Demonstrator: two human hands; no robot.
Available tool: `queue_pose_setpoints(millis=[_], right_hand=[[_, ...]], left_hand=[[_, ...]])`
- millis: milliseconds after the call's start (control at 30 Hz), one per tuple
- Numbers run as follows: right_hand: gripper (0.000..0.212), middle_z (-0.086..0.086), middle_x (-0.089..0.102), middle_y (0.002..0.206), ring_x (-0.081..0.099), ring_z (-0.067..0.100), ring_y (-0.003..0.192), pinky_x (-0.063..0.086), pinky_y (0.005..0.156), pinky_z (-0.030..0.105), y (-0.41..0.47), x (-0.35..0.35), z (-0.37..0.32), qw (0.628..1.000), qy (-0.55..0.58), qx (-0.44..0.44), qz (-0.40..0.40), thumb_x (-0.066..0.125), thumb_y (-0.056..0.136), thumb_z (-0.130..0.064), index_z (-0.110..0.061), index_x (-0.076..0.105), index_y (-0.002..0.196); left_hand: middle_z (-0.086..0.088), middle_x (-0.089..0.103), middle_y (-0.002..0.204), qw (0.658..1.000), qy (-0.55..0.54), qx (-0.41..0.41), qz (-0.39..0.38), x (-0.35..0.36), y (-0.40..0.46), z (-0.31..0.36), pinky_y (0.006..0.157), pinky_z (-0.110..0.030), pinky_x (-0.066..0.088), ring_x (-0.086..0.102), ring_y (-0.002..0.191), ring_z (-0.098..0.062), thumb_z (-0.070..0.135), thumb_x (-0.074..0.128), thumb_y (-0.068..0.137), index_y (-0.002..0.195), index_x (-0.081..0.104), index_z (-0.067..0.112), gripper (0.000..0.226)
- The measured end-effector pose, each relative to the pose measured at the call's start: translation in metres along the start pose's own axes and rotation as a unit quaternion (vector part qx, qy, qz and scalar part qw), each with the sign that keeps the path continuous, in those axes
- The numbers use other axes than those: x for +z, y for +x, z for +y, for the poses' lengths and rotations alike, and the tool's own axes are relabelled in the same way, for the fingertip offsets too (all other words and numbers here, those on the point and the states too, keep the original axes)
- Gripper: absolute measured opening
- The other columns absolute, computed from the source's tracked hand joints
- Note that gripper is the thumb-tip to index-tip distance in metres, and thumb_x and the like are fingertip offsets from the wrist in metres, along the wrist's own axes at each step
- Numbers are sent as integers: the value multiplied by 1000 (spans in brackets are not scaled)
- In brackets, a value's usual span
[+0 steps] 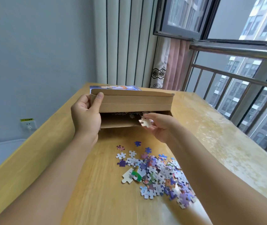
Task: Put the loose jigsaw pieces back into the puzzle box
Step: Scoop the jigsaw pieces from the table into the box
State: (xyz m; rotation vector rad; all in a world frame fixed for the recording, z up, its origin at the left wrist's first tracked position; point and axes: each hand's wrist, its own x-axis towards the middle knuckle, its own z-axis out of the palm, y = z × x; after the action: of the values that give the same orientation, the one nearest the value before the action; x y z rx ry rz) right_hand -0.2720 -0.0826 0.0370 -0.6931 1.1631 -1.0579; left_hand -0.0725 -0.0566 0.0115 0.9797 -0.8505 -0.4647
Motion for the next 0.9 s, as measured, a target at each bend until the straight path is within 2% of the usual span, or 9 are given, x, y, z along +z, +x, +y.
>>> queue_pose_setpoints(millis=[100, 200, 333, 433, 500, 567, 633, 733, 900], right_hand=[[20, 20, 60, 119, 65, 31, 108, 58, 74, 33, 7, 8, -1, 989, 145, 29, 19, 53, 97, 4, 2, 56, 117], [34, 20, 59, 126, 60, 36, 113, 52, 98, 47, 12, 16, -4, 939, 340, 45, 9, 42, 95, 2, 2, 55, 126], [44, 15, 67, 124, 62, 36, 115, 44, 105, 51, 14, 21, -4, 890, 452, 25, -58, 44, 90, -28, -9, 61, 127], [60, 12, 64, 131, 58, 29, 123, 40, 109, 46, 15, 14, -3, 910, 397, 11, -119, 42, 90, -54, -14, 60, 132], [69, 12, 60, 136, 52, 27, 130, 39, 109, 41, 14, 7, -4, 932, 328, 8, -152, 40, 90, -62, -14, 57, 137], [77, 13, 57, 139, 52, 28, 130, 43, 105, 38, 12, 3, -6, 960, 241, 11, -144, 46, 89, -67, -11, 51, 141], [73, 12, 56, 140, 56, 26, 127, 50, 98, 38, 13, -2, -5, 989, 122, 0, -89, 57, 90, -61, -12, 46, 143], [49, 5, 61, 135, 61, 19, 119, 58, 88, 33, 13, -9, -3, 998, -24, -49, -44, 61, 96, -42, -15, 53, 136], [27, 15, 65, 130, 63, 25, 121, 57, 95, 32, 5, -22, -4, 988, -67, -111, -80, 52, 99, -10, -1, 64, 121]], left_hand=[[8, 71, 78, 1000, 3, 2, -4, 0, -2, 0, 52, -28, 38, 50, 60, -17, 34, 70, 95, 81, 67, 23, 18], [6, 67, 72, 1000, 5, 4, -7, 2, -3, 0, 52, -28, 38, 47, 56, -17, 33, 70, 95, 79, 66, 22, 20], [3, 66, 72, 1000, 7, 4, -11, 1, -3, -4, 52, -31, 37, 44, 56, -25, 35, 70, 95, 84, 66, 13, 25], [3, 66, 73, 1000, 11, -2, -13, 1, -4, -3, 49, -29, 37, 45, 57, -27, 34, 69, 96, 85, 66, 13, 24], [5, 69, 76, 1000, 12, -5, -13, 2, -4, -2, 50, -29, 38, 47, 56, -21, 34, 69, 96, 85, 67, 19, 19], [5, 70, 77, 1000, 10, -1, -12, 1, -4, -1, 52, -29, 39, 48, 56, -19, 35, 69, 96, 84, 67, 21, 19], [4, 71, 79, 1000, 7, 0, -14, 1, -3, 0, 52, -29, 40, 48, 56, -18, 34, 69, 96, 83, 68, 22, 18], [4, 69, 76, 1000, 5, -2, -13, 1, -2, -1, 51, -29, 38, 48, 55, -18, 35, 69, 96, 81, 67, 22, 20], [2, 70, 78, 1000, -6, 0, -6, -1, 1, 1, 53, -28, 37, 46, 55, -17, 35, 69, 95, 84, 69, 22, 18]])
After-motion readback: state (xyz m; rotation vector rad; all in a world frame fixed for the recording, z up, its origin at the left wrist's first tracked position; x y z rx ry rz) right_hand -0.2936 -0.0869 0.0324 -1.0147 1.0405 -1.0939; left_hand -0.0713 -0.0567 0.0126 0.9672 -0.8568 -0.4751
